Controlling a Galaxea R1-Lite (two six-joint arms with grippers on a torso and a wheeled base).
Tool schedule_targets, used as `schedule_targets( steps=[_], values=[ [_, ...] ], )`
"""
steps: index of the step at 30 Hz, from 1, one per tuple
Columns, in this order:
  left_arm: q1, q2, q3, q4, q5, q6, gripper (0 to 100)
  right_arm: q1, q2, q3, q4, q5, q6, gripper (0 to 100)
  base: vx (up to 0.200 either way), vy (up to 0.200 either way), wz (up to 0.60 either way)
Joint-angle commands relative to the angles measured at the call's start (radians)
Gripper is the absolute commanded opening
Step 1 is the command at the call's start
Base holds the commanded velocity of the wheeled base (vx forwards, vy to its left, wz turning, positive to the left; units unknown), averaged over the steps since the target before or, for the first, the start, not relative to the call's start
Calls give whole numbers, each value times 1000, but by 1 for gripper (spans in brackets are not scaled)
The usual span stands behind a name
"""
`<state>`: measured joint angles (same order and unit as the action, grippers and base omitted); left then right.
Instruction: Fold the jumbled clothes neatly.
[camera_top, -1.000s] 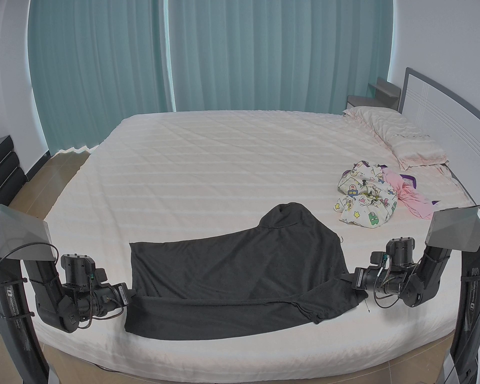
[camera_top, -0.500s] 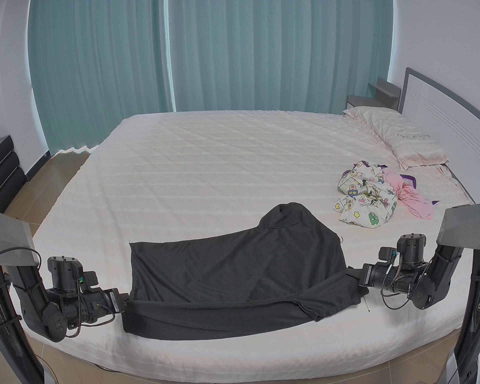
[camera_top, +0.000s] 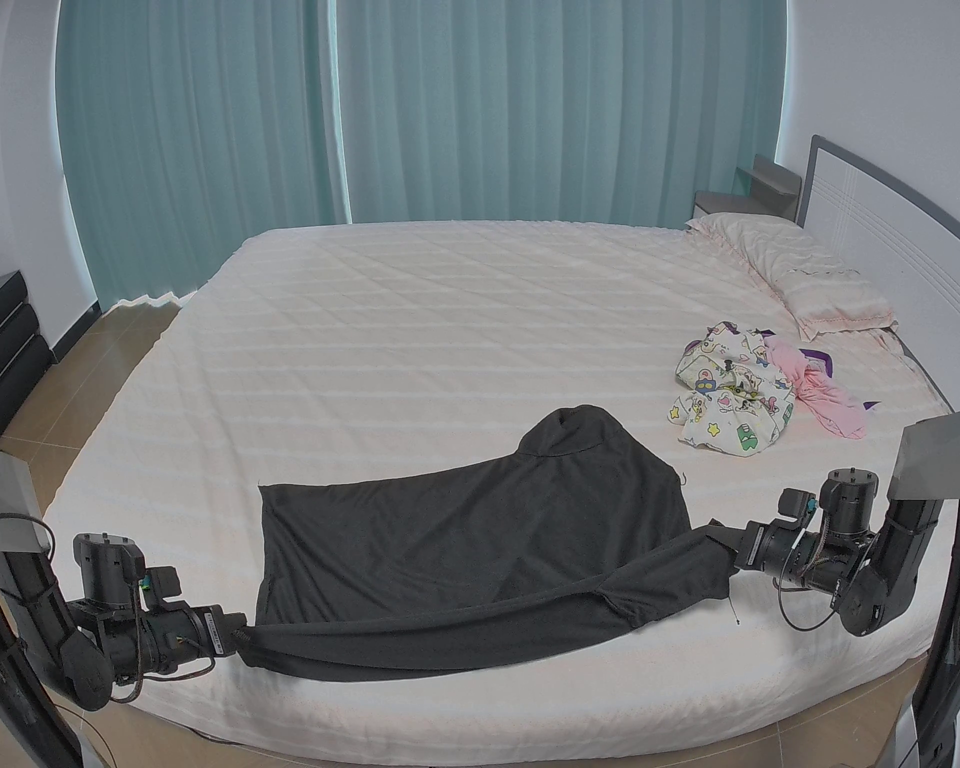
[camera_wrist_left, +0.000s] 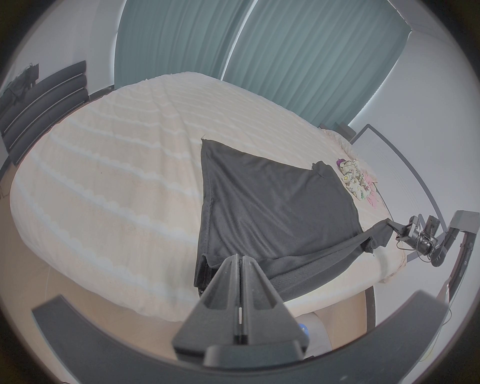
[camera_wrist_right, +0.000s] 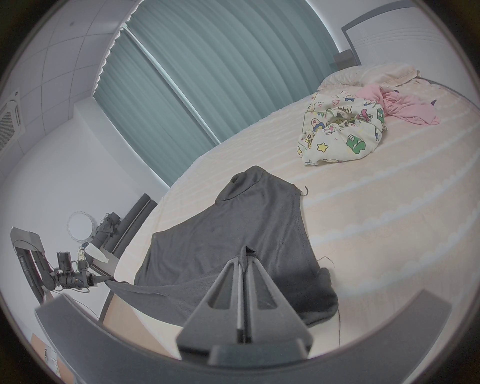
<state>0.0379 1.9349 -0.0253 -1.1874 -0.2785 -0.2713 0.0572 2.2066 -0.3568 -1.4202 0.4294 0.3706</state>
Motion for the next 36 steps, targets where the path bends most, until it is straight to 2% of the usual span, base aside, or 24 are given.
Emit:
schedule_targets(
  steps=[1, 7, 10, 18, 26, 36],
  values=[
    [0, -10, 22, 5, -1, -5, 0, -10, -8, 55, -49, 3, 8, 0, 0, 0, 0],
    [-3, -19, 24, 69, -5, -29, 0, -23, -15, 105, -86, 20, 8, 0, 0, 0, 0],
    [-12, -33, 24, 120, -33, -28, 0, -27, -21, 119, -105, 28, 8, 0, 0, 0, 0],
    [-10, -20, 22, 154, -44, -29, 0, -27, -13, 121, -138, 28, 10, 0, 0, 0, 0],
    [22, 41, -4, 121, -33, -29, 0, -27, 15, 79, -126, 25, 13, 0, 0, 0, 0],
    [36, 208, -8, -77, -25, -28, 0, -17, 53, 18, -101, 23, 13, 0, 0, 0, 0]
  ],
)
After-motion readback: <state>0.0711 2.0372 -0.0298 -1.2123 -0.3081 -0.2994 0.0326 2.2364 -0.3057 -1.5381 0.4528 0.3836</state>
